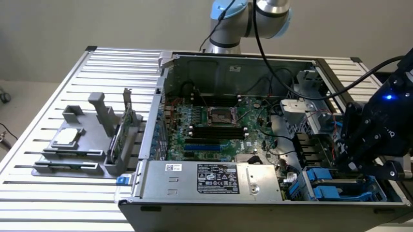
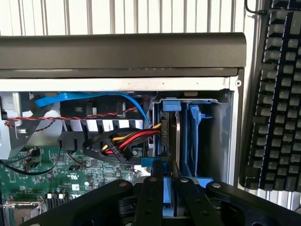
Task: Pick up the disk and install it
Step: 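Insert the second disk wire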
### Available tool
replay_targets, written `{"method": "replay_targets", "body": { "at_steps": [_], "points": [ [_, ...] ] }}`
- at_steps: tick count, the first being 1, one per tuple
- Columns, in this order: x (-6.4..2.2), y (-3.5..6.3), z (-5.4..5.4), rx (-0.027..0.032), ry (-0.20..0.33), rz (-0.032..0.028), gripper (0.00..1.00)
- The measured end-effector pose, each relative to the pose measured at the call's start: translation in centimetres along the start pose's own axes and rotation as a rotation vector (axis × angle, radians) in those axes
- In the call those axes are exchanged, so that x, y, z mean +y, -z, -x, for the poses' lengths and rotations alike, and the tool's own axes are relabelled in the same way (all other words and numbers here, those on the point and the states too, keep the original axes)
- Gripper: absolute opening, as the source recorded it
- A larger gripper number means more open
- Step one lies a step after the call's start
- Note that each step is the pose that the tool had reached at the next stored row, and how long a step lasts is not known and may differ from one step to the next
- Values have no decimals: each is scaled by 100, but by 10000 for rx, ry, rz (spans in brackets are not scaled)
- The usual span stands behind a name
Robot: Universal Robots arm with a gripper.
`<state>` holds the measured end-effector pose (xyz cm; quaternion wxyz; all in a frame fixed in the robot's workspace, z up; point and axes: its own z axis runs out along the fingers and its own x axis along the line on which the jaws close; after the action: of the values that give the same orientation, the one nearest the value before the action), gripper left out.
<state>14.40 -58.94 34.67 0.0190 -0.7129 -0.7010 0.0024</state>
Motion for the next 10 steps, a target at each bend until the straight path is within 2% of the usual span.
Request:
{"method": "replay_targets", "body": {
  "at_steps": [4,10],
  "points": [
    [9,-17,1,5,22,9,16],
    [23,-38,1,45,62,33,16]
  ]
}}
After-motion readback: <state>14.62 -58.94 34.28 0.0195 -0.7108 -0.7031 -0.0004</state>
